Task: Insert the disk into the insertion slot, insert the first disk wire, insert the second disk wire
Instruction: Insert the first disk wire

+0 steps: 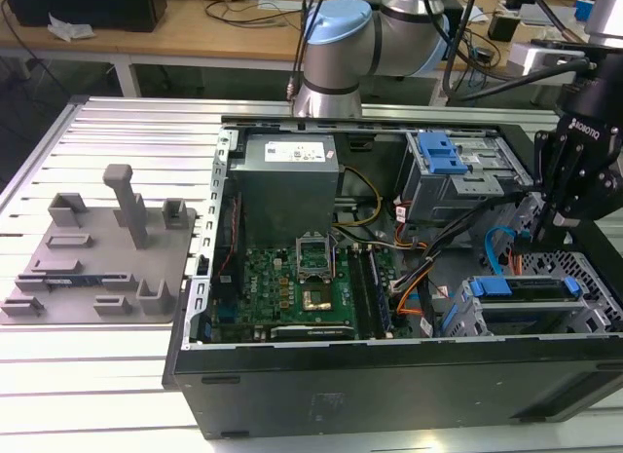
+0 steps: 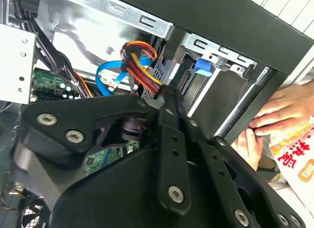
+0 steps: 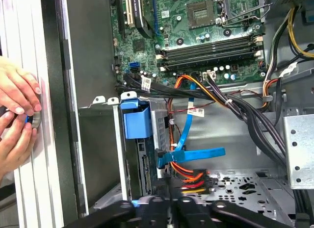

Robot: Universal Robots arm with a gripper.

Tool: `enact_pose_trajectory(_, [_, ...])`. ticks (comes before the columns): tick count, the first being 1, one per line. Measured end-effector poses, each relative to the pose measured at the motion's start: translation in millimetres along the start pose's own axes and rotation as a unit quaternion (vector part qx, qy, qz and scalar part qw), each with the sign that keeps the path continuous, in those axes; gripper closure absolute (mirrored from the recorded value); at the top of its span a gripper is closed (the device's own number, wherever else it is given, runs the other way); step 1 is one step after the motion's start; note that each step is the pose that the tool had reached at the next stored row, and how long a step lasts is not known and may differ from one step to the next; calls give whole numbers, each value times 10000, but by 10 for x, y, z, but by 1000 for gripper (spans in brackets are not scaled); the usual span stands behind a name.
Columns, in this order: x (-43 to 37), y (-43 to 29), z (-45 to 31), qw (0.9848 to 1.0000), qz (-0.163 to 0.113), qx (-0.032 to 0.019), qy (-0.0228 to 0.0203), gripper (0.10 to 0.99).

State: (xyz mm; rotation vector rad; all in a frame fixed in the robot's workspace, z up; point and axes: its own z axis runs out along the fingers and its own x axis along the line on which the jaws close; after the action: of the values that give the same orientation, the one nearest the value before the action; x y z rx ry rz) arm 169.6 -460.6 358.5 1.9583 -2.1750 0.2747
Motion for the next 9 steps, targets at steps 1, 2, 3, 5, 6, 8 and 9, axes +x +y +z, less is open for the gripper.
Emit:
enact_pose_trajectory(1, [0, 0, 0, 10000, 0, 0, 0, 969])
enact_pose_trajectory(2, [0, 0, 0, 10000, 0, 0, 0, 984])
enact_pose_trajectory(3, [0, 0, 0, 10000, 0, 0, 0, 984])
enact_pose_trajectory(5, [0, 0, 1, 10000, 0, 0, 0, 984])
enact_pose_trajectory(6, [0, 0, 1, 10000, 0, 0, 0, 984])
enact_pose_trajectory(8, [0, 0, 1, 10000, 0, 0, 0, 847])
enact_pose_trajectory(9, [-9, 13, 0, 10000, 0, 0, -1, 847])
